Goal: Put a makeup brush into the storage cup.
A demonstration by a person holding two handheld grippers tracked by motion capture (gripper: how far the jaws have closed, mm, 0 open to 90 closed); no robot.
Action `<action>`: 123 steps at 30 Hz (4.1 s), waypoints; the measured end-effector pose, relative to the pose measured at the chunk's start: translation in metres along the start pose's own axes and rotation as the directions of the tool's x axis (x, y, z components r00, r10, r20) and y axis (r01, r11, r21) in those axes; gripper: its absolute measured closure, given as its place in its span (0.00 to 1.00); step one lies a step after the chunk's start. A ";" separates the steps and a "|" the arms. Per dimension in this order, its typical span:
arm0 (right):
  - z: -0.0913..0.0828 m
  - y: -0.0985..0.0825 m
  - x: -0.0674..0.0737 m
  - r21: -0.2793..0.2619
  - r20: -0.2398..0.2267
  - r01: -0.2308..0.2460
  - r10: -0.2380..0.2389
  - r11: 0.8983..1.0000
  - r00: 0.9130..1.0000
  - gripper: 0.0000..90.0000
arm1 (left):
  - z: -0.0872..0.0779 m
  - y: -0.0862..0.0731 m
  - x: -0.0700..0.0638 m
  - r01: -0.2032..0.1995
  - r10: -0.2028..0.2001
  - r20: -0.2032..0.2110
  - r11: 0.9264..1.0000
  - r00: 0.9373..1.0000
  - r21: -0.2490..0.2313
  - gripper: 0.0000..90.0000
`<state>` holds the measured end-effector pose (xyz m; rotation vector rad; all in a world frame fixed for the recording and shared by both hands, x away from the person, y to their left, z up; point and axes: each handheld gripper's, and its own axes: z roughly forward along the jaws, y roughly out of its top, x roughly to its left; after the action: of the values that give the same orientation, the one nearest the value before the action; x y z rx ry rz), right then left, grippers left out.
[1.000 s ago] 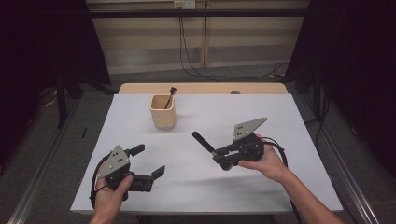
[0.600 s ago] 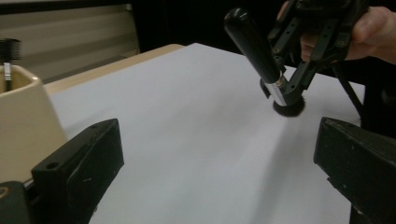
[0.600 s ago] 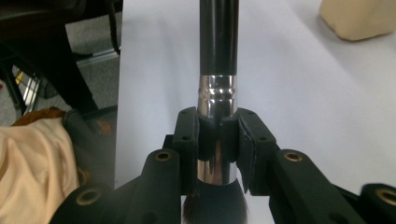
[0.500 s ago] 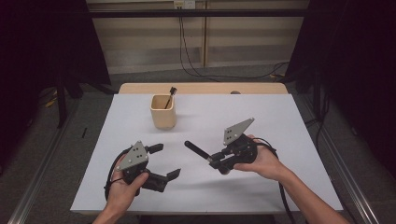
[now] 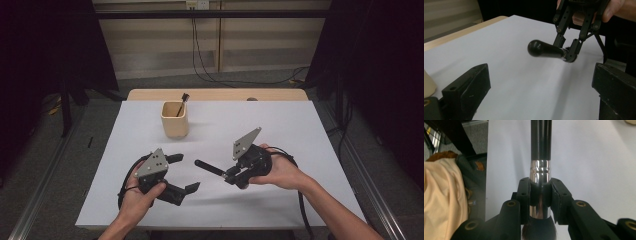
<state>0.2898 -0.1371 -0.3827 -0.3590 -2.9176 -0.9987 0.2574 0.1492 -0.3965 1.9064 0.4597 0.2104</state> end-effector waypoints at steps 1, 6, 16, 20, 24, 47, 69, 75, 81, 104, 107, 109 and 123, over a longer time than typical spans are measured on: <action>0.000 0.001 0.000 0.010 0.003 0.008 -0.008 1.000 1.000 0.80 | 0.001 0.001 0.000 0.001 -0.001 0.001 1.000 1.000 0.006 0.02; 0.002 0.005 0.002 0.038 -0.011 0.029 -0.029 0.999 1.000 0.80 | 0.003 0.003 0.001 -0.005 0.004 0.012 1.000 1.000 0.027 0.02; 0.004 0.010 -0.002 0.113 -0.029 0.037 -0.034 0.993 0.999 0.80 | 0.005 0.006 0.000 -0.053 0.053 -0.001 0.995 0.999 0.085 0.02; 0.002 0.012 -0.003 0.142 -0.026 0.042 -0.038 0.989 0.999 0.80 | 0.007 0.007 0.001 -0.062 0.065 -0.018 0.992 0.998 0.112 0.03; 0.002 0.013 -0.003 0.184 -0.008 0.040 -0.039 0.982 0.999 0.80 | 0.009 0.009 0.003 -0.063 0.064 -0.007 0.989 0.998 0.132 0.03; 0.005 0.023 -0.017 0.395 0.033 0.069 -0.090 0.916 0.995 0.80 | 0.032 0.020 0.012 -0.136 0.116 0.084 0.947 0.990 0.292 0.04; 0.020 0.027 -0.017 0.465 -0.036 0.112 -0.108 0.878 0.993 0.80 | 0.060 0.022 0.013 -0.251 0.153 0.227 0.821 0.962 0.513 0.08; 0.023 0.028 -0.016 0.460 -0.054 0.121 -0.109 0.880 0.993 0.80 | 0.065 0.026 0.013 -0.271 0.158 0.256 0.819 0.954 0.506 0.18; 0.026 0.028 -0.014 0.448 -0.065 0.133 -0.116 0.884 0.991 0.80 | 0.071 0.021 0.011 -0.249 0.124 0.260 0.814 0.957 0.525 0.36; 0.029 0.027 -0.011 0.438 -0.070 0.160 -0.144 0.884 0.987 0.80 | 0.083 0.018 0.013 -0.257 0.113 0.295 0.818 0.949 0.514 0.72; 0.028 0.025 -0.011 0.439 -0.067 0.157 -0.142 0.885 0.988 0.80 | 0.085 0.017 0.013 -0.263 0.117 0.299 0.819 0.947 0.511 0.77; 0.029 0.023 -0.011 0.436 -0.060 0.158 -0.146 0.886 0.987 0.80 | 0.086 0.017 0.013 -0.264 0.112 0.308 0.818 0.945 0.511 0.78; 0.027 0.021 -0.015 0.407 -0.067 0.172 -0.159 0.897 0.985 0.74 | 0.087 0.017 0.013 -0.267 0.095 0.335 0.813 0.938 0.518 0.83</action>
<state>0.3104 -0.1078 -0.3936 -0.0728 -3.0583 -0.3663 0.3040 0.0754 -0.4146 2.5160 0.1301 -0.1031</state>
